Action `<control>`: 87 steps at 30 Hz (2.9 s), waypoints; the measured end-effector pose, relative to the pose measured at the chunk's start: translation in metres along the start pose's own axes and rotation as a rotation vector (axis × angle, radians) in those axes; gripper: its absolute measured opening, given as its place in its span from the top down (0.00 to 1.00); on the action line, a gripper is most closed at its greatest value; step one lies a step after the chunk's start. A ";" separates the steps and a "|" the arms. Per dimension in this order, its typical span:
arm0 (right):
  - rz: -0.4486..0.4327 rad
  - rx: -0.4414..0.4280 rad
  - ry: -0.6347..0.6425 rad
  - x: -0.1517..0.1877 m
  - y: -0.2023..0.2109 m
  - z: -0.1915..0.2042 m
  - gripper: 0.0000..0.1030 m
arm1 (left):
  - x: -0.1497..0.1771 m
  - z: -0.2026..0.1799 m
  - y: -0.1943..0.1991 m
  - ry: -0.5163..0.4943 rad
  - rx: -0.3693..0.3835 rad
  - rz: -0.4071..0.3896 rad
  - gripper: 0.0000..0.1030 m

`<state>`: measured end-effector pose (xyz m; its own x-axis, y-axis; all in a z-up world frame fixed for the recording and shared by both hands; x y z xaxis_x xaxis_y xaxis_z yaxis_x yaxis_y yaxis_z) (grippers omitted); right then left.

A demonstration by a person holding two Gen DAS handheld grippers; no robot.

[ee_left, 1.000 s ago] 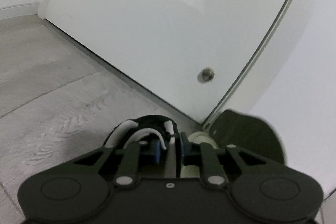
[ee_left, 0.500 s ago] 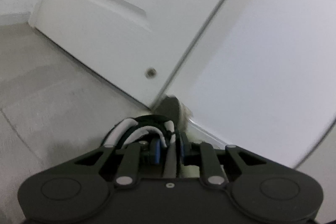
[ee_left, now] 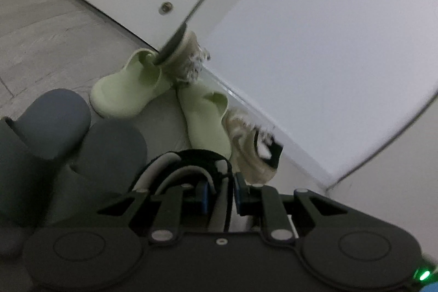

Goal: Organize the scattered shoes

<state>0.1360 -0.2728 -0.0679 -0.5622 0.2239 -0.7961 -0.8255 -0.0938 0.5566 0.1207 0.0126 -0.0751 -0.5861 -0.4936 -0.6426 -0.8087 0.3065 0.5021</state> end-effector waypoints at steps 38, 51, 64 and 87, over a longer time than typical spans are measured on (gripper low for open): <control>0.185 0.080 0.378 0.096 0.006 0.020 0.05 | 0.095 -0.017 -0.046 -0.295 0.016 0.213 0.70; 0.112 0.428 0.346 0.066 -0.001 -0.083 0.28 | 0.098 -0.014 -0.048 -0.294 0.024 0.237 0.68; 0.185 0.328 -0.135 0.051 -0.033 -0.104 0.84 | 0.098 -0.019 -0.057 -0.296 0.032 0.262 0.65; -0.100 0.514 -0.392 -0.001 -0.051 -0.106 0.28 | 0.046 -0.053 -0.036 -0.406 0.097 0.116 0.33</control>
<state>0.1733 -0.3713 -0.1206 -0.3437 0.5533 -0.7588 -0.6896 0.3998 0.6038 0.1250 -0.0642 -0.0920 -0.6301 -0.0967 -0.7705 -0.7259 0.4257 0.5402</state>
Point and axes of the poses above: each gripper's, at about its wrist camera, not at the fingertips, and y roughly against the way its jaws point, z to its left, x to its underside, the point moved 10 cm from there along -y, roughly the way its jaws point, and after that the axes turned 2 degrees about -y, right-handed, at the moved point
